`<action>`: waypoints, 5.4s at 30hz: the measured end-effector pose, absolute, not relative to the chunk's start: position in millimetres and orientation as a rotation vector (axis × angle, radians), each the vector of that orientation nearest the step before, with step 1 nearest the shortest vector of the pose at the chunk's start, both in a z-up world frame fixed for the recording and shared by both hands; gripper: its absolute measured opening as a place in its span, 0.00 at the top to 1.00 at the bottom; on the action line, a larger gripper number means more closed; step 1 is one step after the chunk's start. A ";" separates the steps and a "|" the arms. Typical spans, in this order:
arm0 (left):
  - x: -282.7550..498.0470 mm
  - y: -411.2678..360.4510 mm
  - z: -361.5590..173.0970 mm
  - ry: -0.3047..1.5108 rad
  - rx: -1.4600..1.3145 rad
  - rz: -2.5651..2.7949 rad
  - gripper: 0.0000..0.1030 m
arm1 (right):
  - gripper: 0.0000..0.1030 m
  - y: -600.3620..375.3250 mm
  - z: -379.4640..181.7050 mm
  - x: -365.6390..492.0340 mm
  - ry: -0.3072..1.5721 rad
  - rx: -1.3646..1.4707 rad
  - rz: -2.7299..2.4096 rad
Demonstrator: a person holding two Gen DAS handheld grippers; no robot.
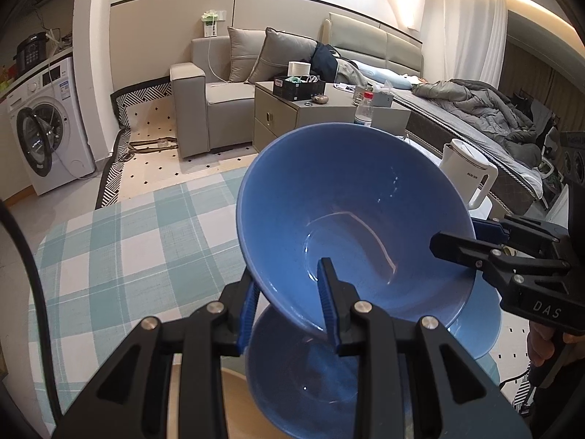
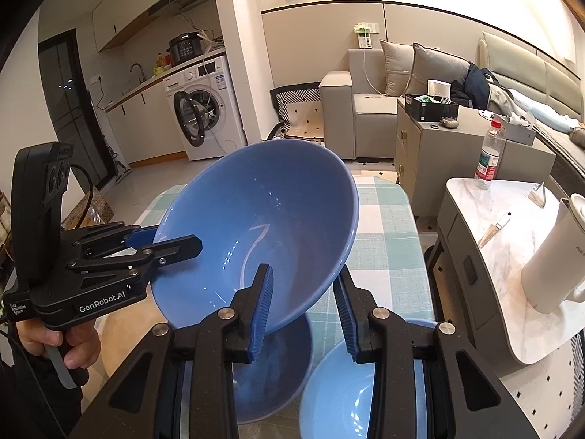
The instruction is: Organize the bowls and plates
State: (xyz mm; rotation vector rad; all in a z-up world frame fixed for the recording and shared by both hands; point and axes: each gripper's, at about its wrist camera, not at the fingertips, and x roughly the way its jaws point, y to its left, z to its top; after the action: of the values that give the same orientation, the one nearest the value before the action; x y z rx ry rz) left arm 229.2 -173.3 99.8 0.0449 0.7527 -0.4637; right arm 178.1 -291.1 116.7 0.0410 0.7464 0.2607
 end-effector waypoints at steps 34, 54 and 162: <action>176.0 -143.2 73.3 0.792 0.015 -0.422 0.71 | 0.65 -270.0 97.6 142.7 0.770 0.071 0.362; 168.1 -141.3 47.9 0.831 0.040 -0.413 0.70 | 0.59 -257.5 54.9 130.2 0.853 0.045 0.372; 119.0 -237.4 55.4 0.838 -0.025 -0.739 0.22 | 0.00 -414.8 60.5 63.7 0.692 0.216 -0.018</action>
State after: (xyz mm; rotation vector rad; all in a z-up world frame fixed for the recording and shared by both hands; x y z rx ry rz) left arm 119.0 -237.4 55.4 -0.0250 0.8382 -0.7391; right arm 63.7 -414.8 60.5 0.2157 0.6922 -0.0184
